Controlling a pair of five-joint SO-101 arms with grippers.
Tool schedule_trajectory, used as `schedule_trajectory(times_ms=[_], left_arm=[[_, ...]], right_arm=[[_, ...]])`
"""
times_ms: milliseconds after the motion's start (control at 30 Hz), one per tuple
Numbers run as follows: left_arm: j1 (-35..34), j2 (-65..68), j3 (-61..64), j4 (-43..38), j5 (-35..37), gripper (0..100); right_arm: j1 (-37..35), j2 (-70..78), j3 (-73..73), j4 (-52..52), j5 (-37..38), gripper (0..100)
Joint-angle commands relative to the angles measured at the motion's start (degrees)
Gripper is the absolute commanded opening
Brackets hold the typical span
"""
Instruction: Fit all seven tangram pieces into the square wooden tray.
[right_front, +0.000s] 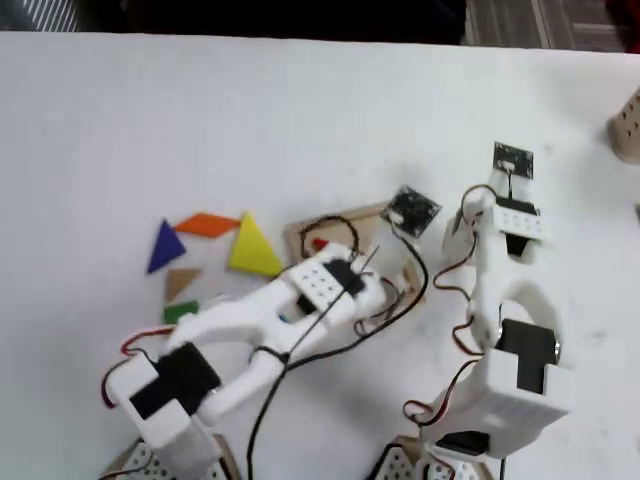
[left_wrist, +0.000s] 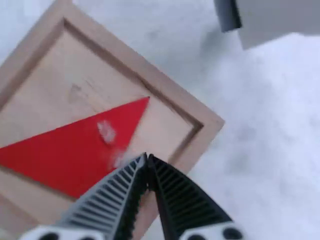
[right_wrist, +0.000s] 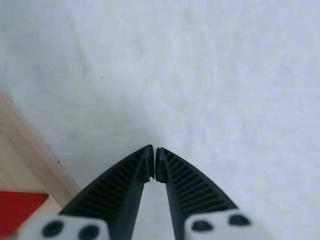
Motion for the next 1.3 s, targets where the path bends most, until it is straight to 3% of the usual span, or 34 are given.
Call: schedule_trajectory(times_ms=[0,167,433,700,800,1033,1167,1267], left_arm=[[-0.5,-0.6,-0.8,-3.3,-1.2,2],[-2.2,7.8,-8.1,-2.7,-1.1,2],[-7.8,17.5,-23.0,5.1,-1.1,2],[-12.4,18.2,-26.4,5.5,-1.1,2],[-12.6,14.5,-25.8,6.2,-1.1,2],[-13.0,-1.4,-25.8,21.5,-1.6,2],[-18.2,-10.7,-25.8,29.8,-1.7,2],[-26.6,-16.8,-24.9,33.8,-1.7,2]], right_arm=[[0.3,-0.6,-2.2,0.9,1.1,2.1],[0.2,-0.6,-2.1,0.9,1.1,2.1],[0.0,-0.6,-2.0,1.0,1.1,2.1],[0.0,-0.6,-2.0,1.0,1.1,2.1],[-0.1,-0.6,-2.1,1.0,1.1,2.1],[-0.9,-0.6,-2.2,0.9,1.1,2.1],[-0.9,-0.6,-2.2,0.8,1.1,2.1],[-1.0,-0.6,-2.2,0.8,1.1,2.1]])
